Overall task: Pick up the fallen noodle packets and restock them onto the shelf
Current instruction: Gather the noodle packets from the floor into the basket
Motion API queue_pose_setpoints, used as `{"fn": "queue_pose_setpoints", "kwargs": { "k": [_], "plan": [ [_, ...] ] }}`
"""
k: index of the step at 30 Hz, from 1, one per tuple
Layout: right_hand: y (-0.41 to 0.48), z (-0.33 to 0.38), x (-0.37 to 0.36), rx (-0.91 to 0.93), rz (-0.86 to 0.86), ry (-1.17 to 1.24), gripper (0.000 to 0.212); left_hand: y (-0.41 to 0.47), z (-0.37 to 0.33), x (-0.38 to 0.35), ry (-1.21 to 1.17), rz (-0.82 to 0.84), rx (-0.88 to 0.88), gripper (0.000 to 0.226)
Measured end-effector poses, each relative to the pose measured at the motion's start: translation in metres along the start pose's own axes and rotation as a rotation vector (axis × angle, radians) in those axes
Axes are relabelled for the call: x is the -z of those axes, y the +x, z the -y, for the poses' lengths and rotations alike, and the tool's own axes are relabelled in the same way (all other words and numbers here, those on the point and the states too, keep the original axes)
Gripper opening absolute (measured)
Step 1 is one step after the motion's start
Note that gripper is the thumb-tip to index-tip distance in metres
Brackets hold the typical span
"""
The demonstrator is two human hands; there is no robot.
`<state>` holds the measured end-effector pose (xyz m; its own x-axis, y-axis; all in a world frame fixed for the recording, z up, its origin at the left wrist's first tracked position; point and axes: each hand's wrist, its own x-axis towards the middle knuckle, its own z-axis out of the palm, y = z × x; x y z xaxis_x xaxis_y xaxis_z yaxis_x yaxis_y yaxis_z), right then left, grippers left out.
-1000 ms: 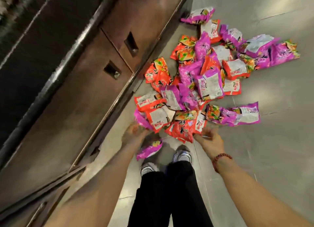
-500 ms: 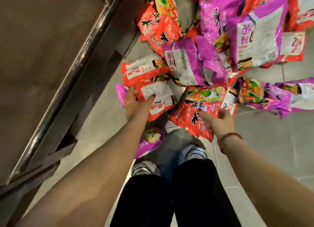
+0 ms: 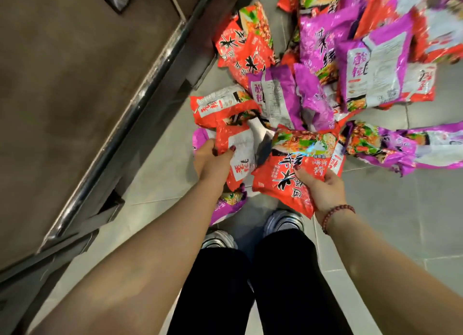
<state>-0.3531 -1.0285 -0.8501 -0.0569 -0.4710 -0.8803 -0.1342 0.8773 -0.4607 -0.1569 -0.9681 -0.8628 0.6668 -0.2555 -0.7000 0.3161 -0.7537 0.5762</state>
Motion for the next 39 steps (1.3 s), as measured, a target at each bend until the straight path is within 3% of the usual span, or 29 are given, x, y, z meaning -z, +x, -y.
{"fn": "queue_pose_setpoints", "kwargs": {
  "k": [7,11,16,18,20,26,33,39],
  "plan": [
    [-0.126,0.061,0.014,-0.017,0.071,-0.074,0.032,-0.133,-0.046,0.111,-0.424,0.045,0.142,0.024],
    [-0.218,0.104,0.019,0.001,0.161,-0.102,0.031,-0.223,-0.099,0.18,-0.659,0.114,0.149,0.029],
    [-0.338,0.139,0.017,0.044,0.275,-0.179,0.052,-0.32,-0.135,0.262,-0.849,0.136,0.077,0.029],
    [-0.379,0.147,0.016,0.067,0.326,-0.217,0.043,-0.354,-0.139,0.289,-0.919,0.11,0.04,0.029],
    [-0.411,0.151,0.018,0.073,0.388,-0.245,0.03,-0.389,-0.142,0.31,-0.986,0.071,0.014,0.036],
    [-0.474,0.168,0.022,0.084,0.643,-0.386,0.027,-0.488,-0.13,0.342,-1.204,-0.109,-0.084,0.054],
    [-0.527,0.166,0.012,0.105,0.899,-0.658,0.026,-0.592,-0.096,0.319,-1.569,-0.401,-0.127,0.03],
    [-0.584,0.105,-0.01,0.087,1.067,-0.911,0.029,-0.648,-0.033,0.326,-1.782,-0.656,-0.098,0.031]
  ]
}}
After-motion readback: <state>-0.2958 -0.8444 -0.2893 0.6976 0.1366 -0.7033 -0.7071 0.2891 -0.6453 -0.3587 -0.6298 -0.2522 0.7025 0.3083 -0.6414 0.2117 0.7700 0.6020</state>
